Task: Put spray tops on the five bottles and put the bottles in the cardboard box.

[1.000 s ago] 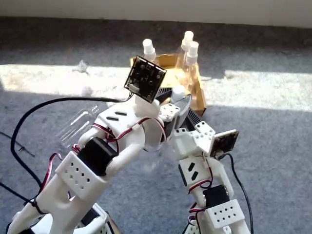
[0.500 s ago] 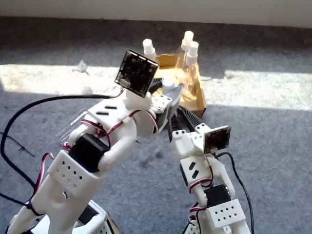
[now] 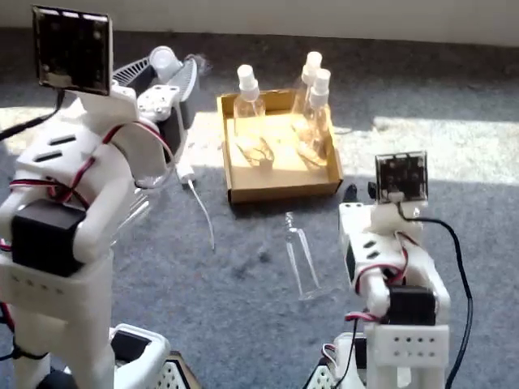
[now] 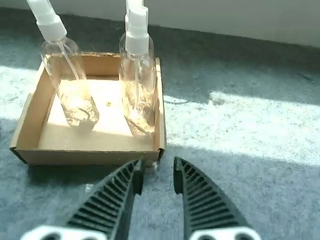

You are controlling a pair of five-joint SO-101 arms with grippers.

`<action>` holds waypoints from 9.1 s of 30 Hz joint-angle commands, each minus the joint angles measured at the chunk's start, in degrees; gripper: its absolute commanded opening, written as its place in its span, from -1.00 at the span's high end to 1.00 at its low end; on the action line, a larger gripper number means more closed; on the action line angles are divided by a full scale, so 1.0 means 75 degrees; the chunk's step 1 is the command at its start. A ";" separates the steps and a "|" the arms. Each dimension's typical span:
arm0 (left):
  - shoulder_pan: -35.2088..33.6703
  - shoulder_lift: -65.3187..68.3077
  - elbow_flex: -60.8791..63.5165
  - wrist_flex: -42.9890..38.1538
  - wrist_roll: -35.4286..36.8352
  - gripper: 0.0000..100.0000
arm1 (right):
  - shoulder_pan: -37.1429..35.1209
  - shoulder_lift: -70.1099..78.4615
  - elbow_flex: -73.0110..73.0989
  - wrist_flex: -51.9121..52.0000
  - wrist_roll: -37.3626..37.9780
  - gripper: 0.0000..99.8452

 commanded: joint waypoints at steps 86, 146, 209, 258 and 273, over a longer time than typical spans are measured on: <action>0.1155 0.2303 -0.3206 0.2532 0.0164 0.99 | -0.2233 -0.0193 0.1870 -0.3065 -0.0985 0.99; 0.3077 0.0568 -0.0135 0.1442 0.0668 0.99 | -0.3429 -0.4589 0.4988 -0.4284 -0.0527 0.99; 0.2374 0.0545 0.0135 0.2989 -0.0281 0.67 | -0.2960 -0.4519 0.4976 -0.4273 -0.0504 0.99; -0.1248 -0.5656 1.1165 -0.2766 -0.1559 0.67 | -0.3124 0.7531 -0.1518 -1.1446 -0.0785 0.99; -0.1237 -0.5656 1.1165 -0.2766 -0.1559 0.67 | -0.2925 0.8633 -0.1530 -1.1763 -0.1641 0.99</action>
